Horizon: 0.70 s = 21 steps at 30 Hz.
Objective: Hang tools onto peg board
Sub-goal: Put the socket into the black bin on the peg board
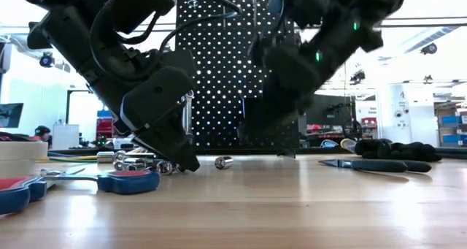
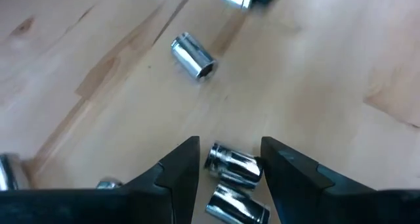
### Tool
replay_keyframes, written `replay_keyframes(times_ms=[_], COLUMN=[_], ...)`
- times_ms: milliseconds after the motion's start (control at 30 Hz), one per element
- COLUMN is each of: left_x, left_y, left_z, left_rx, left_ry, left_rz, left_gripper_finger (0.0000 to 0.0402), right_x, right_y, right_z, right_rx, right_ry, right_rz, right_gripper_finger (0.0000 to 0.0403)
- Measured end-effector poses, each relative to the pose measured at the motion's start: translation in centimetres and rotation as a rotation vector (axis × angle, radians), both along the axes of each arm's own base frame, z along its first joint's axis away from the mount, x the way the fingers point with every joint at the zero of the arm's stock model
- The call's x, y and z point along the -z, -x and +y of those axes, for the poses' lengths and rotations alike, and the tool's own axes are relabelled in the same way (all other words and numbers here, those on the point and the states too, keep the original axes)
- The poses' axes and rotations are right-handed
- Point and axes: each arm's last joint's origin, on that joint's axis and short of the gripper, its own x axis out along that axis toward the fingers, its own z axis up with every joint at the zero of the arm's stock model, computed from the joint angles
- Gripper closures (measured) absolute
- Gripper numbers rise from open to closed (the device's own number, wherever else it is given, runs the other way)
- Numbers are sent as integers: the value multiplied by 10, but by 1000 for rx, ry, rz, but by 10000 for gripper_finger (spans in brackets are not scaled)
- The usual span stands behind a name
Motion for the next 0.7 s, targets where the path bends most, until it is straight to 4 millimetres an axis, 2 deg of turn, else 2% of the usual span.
replay_keyframes(times_ms=[200,367,533,700], left_x=[1,1,1,1], left_y=[1,1,2,2], left_z=[2,3,5,4], left_rx=[-41,-41,-98,-101], left_ry=[-7,-15,-23,-26], left_rz=[-1,9,-14,-17], left_gripper_finger=[248,248,248,248], right_x=[-49,-85,-94,-91], right_y=[11,23,27,29], right_z=[-12,-39,-73,-94], right_rx=[81,183,304,397], right_ry=[137,213,208,190], right_rz=[-111,-190,-213,-193], right_gripper_finger=[320,317,310,259])
